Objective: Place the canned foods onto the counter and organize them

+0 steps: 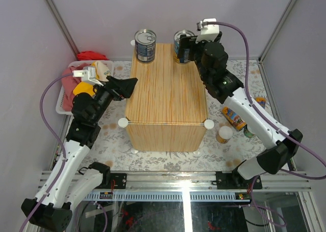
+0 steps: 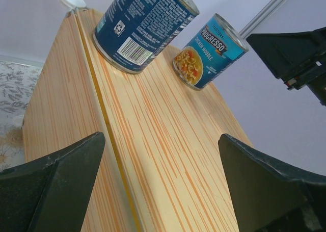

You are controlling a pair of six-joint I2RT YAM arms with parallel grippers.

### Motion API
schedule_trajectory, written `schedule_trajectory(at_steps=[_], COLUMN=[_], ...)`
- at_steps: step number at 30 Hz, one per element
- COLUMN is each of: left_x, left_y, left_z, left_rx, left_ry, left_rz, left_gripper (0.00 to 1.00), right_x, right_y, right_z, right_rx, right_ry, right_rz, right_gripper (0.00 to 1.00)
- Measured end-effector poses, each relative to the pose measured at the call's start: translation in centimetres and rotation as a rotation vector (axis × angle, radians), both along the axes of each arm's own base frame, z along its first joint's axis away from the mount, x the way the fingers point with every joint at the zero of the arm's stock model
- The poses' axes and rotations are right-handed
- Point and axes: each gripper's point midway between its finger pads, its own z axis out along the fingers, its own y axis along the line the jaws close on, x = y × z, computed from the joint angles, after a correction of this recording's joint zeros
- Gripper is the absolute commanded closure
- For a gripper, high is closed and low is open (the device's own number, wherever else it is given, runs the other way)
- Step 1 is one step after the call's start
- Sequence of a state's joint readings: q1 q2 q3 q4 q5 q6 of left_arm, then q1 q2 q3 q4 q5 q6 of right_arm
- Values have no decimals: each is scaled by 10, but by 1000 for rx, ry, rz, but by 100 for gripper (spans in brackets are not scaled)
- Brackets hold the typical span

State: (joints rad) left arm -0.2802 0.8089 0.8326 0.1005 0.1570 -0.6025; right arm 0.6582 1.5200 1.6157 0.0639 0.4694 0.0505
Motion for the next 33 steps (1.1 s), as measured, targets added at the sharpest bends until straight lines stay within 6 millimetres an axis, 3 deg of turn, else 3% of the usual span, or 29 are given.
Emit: schedule_trajectory(at_steps=[8,13,17,20,26,33], left_x=[-8,-14,-17,-19,-19,-18], left_y=[4,9,11,11,10,9], left_z=[11,14,22,27,26,24], left_rx=[-37,-53,-72,-89,-115,-124], left_ry=[-18,-10,-14,-15,10,22], left_rz=[10,28,34,34,29,28], left_gripper=[6,6,7,7,7,7], right_x=[-36,-69,-95,-116,-146,-151], right_y=[-33,-77,-116,-141,-172,-212], right_z=[44,61,58,41,-30,-113], right_rx=[90,138,157,176,223,414], right_ry=[-51,-42,-5,44,207,414], right_rz=[-33,-136,-247,-321,-436,-629], right_gripper=[0,0,0,0,1,1])
